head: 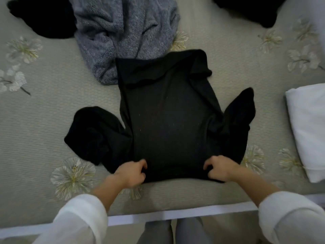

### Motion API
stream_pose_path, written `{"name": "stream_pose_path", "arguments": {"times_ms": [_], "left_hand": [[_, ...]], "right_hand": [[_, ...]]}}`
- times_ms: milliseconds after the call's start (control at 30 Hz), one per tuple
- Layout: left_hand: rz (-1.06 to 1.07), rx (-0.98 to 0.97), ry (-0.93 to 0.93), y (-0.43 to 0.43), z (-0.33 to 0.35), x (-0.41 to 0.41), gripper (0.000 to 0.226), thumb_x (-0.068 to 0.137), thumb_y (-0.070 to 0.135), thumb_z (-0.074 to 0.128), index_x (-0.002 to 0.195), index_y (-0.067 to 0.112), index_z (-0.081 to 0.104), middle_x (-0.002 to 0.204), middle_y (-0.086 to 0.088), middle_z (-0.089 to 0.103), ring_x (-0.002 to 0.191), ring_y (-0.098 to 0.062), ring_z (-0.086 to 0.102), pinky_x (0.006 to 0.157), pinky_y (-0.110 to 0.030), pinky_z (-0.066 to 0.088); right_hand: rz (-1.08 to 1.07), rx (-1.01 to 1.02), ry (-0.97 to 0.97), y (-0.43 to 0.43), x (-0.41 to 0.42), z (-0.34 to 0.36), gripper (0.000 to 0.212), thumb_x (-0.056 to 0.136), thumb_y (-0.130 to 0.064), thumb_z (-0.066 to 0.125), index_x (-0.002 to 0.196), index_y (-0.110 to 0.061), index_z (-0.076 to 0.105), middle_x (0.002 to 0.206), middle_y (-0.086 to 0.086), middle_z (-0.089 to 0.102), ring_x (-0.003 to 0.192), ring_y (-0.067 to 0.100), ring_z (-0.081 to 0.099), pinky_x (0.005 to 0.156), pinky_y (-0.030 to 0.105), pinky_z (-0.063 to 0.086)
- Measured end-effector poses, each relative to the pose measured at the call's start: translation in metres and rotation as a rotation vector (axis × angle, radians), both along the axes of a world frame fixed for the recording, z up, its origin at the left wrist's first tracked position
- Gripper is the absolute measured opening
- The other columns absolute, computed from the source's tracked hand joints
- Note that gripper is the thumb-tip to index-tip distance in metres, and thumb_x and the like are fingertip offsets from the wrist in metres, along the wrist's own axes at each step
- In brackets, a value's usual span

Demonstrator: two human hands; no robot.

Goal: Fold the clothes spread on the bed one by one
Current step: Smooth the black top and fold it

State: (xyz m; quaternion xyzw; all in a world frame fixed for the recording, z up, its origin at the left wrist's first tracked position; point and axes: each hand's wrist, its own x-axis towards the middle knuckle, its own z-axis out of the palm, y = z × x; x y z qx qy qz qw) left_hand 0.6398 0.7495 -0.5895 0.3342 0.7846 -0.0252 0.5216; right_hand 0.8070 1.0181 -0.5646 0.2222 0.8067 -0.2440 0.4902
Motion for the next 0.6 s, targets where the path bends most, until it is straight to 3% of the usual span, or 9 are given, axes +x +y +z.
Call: {"name": "stream_pose_path", "arguments": {"times_ms": [100,167,233,300,433,500,600], "left_hand": [[0.03,-0.182,-0.263,-0.009,-0.001,0.021,0.043,0.084,0.026,0.054,0.127,0.025,0.052,0.119,-0.004,0.06,0.101,-0.019,0.057,0.078,-0.025,0.044],[0.174,-0.223,-0.401,-0.009,-0.001,0.019,0.044,0.082,0.021,0.055,0.127,0.02,0.054,0.102,-0.002,0.064,0.084,-0.014,0.06,0.072,-0.025,0.051],[0.35,-0.088,-0.368,0.001,-0.001,0.004,0.034,0.087,0.015,0.054,0.121,0.014,0.058,0.085,-0.002,0.067,0.07,-0.012,0.062,0.066,-0.023,0.053],[0.574,0.11,-0.193,0.018,-0.002,-0.022,0.022,0.09,0.01,0.054,0.11,0.013,0.061,0.08,-0.003,0.069,0.064,-0.013,0.064,0.065,-0.024,0.053],[1.096,0.404,0.036,0.062,-0.004,-0.077,0.024,0.092,0.011,0.056,0.116,0.009,0.06,0.09,-0.004,0.068,0.076,-0.015,0.066,0.069,-0.027,0.052],[1.43,0.456,-0.054,0.082,-0.01,-0.102,0.03,0.094,0.017,0.055,0.123,0.009,0.054,0.1,-0.006,0.066,0.084,-0.015,0.066,0.066,-0.025,0.052],[1.873,0.492,-0.404,0.103,-0.023,-0.133,0.051,0.091,0.03,0.059,0.133,0.006,0.042,0.103,-0.014,0.063,0.091,-0.021,0.065,0.069,-0.03,0.054]], "right_hand": [[-0.083,-0.168,-0.268,-0.01,0.018,-0.008,0.045,0.072,-0.019,0.065,0.117,-0.02,0.068,0.101,0.003,0.067,0.077,0.016,0.061,0.062,0.02,0.05],[-0.128,-0.212,-0.324,-0.008,0.014,-0.013,0.046,0.074,-0.024,0.07,0.118,-0.012,0.066,0.089,0.002,0.065,0.067,0.014,0.059,0.053,0.018,0.047],[-0.21,-0.173,-0.152,0.003,-0.002,-0.021,0.039,0.077,-0.026,0.07,0.111,-0.009,0.067,0.09,0.002,0.066,0.077,0.014,0.06,0.062,0.019,0.047],[-0.275,-0.046,0.114,0.019,-0.027,-0.025,0.026,0.08,-0.024,0.067,0.105,-0.016,0.069,0.09,-0.003,0.063,0.086,0.012,0.06,0.073,0.02,0.044],[-0.61,-0.012,0.367,0.048,-0.09,-0.027,0.01,0.086,-0.019,0.061,0.095,-0.023,0.061,0.08,-0.001,0.067,0.073,0.014,0.065,0.07,0.028,0.052],[-0.828,-0.042,0.436,0.059,-0.119,-0.034,0.012,0.091,-0.019,0.058,0.102,-0.017,0.058,0.078,0.004,0.067,0.067,0.016,0.064,0.062,0.029,0.051],[-1.177,-0.114,0.521,0.075,-0.155,-0.05,0.027,0.094,-0.031,0.054,0.107,-0.007,0.058,0.076,0.007,0.066,0.057,0.015,0.062,0.047,0.023,0.047]]}}
